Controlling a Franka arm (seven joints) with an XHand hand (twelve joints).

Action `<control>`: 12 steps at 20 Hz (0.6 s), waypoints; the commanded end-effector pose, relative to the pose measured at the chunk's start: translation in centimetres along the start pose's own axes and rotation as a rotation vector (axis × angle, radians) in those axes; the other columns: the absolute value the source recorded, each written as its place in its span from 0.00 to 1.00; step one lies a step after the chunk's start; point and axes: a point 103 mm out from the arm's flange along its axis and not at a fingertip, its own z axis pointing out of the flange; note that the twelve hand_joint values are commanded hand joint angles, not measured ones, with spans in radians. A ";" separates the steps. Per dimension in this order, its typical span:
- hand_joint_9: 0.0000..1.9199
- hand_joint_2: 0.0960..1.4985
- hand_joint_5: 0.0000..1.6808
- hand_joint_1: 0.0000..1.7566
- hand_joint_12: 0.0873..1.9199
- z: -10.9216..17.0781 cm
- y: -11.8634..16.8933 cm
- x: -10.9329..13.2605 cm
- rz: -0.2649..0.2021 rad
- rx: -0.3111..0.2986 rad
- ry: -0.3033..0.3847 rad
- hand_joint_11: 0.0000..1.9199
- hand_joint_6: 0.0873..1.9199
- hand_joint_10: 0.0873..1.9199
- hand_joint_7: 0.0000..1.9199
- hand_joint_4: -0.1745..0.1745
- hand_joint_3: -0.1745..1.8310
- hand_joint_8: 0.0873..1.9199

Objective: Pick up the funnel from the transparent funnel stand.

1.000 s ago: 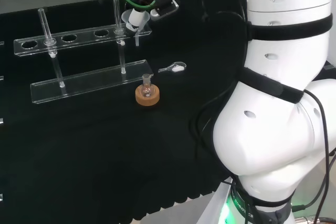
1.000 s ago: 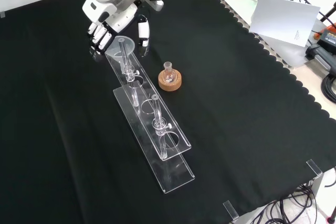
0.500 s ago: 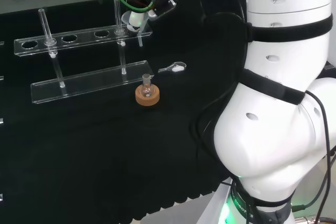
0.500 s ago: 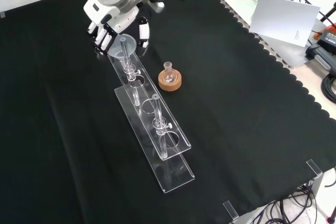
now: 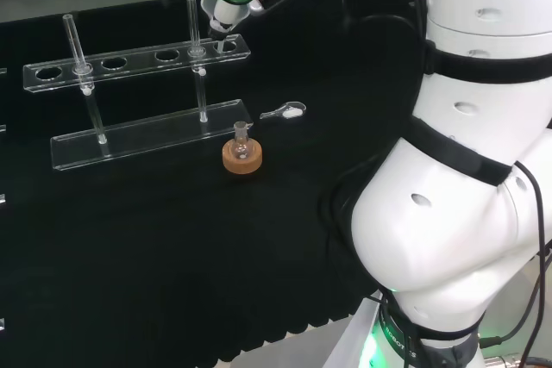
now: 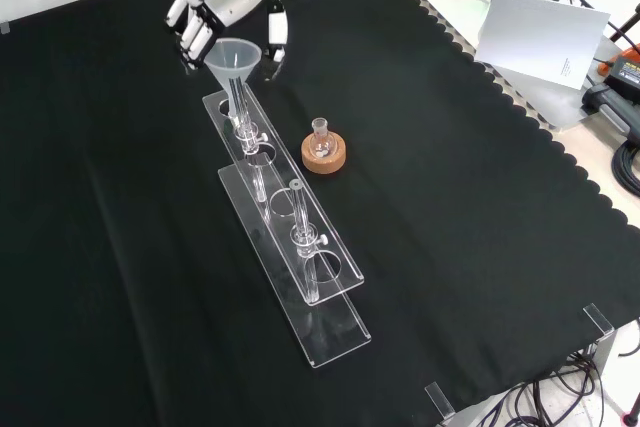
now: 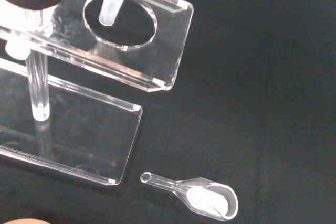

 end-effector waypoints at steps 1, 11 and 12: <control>0.56 0.43 0.41 0.49 0.68 -2.1 -4.1 -1.6 0.014 -0.043 0.011 0.26 0.35 0.20 0.37 0.48 0.37 0.33; 0.57 0.43 0.38 0.48 0.67 -3.7 -10.6 -0.1 0.081 0.020 -0.116 0.27 0.35 0.20 0.37 0.46 0.37 0.33; 0.57 0.43 0.38 0.48 0.67 -3.7 -10.8 0.1 0.082 0.023 -0.120 0.27 0.35 0.20 0.36 0.46 0.38 0.33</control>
